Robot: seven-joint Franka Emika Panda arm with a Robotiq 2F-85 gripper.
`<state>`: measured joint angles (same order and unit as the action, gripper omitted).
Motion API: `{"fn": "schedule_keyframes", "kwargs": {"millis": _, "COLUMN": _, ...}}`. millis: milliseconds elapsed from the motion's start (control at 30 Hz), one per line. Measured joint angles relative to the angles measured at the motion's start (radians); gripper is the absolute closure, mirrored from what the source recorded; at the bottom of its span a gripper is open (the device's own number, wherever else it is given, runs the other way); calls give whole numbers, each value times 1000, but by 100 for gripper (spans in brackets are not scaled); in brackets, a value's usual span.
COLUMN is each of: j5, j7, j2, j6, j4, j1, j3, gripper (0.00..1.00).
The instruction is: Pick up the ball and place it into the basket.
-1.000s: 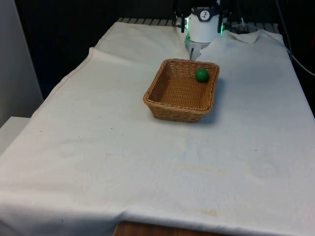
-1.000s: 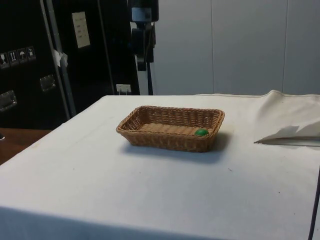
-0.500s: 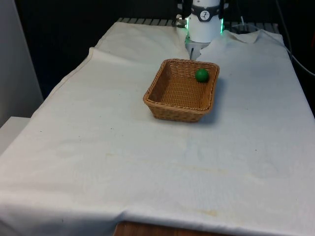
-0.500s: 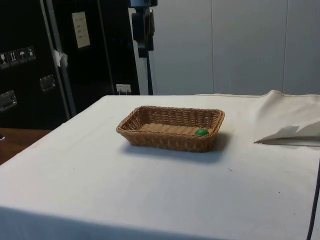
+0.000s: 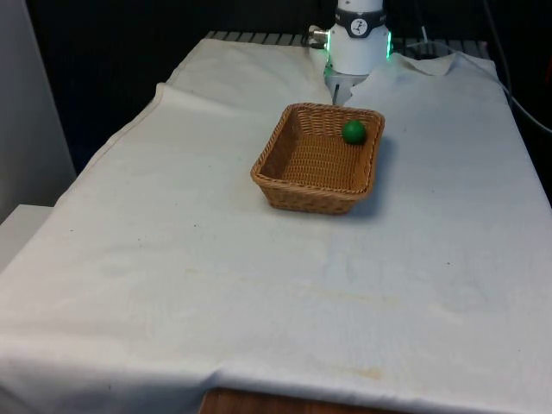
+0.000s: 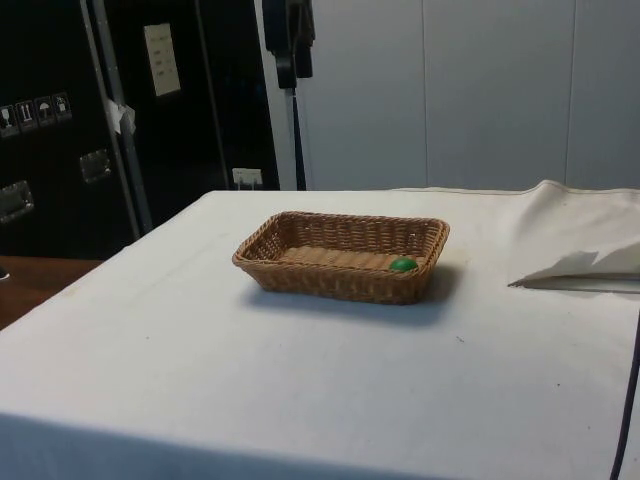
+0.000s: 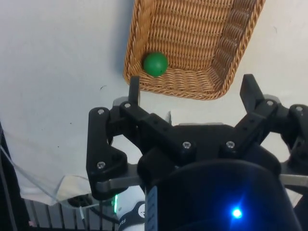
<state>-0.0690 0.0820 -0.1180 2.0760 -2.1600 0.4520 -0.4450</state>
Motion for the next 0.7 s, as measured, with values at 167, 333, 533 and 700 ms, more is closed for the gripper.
{"fn": "schedule_keyframes", "kwargs": {"millis": 167, "j5": 1, "j7": -29, "j2": -6, "j6": -2, "j4": 2, "j1": 0, "j3": 0, "gripper": 0}}
{"fn": "schedule_keyframes", "kwargs": {"millis": 333, "j5": 1, "j7": -53, "j2": -15, "j6": -11, "j4": 2, "j1": 0, "j3": 0, "gripper": 0}}
{"fn": "schedule_keyframes", "kwargs": {"millis": 533, "j5": 1, "j7": -69, "j2": -29, "j6": -15, "j4": 1, "j1": 0, "j3": 1, "gripper": 0}}
{"fn": "schedule_keyframes", "kwargs": {"millis": 700, "j5": 1, "j7": -77, "j2": -41, "j6": -16, "j4": 1, "j1": 0, "j3": 1, "gripper": 0}}
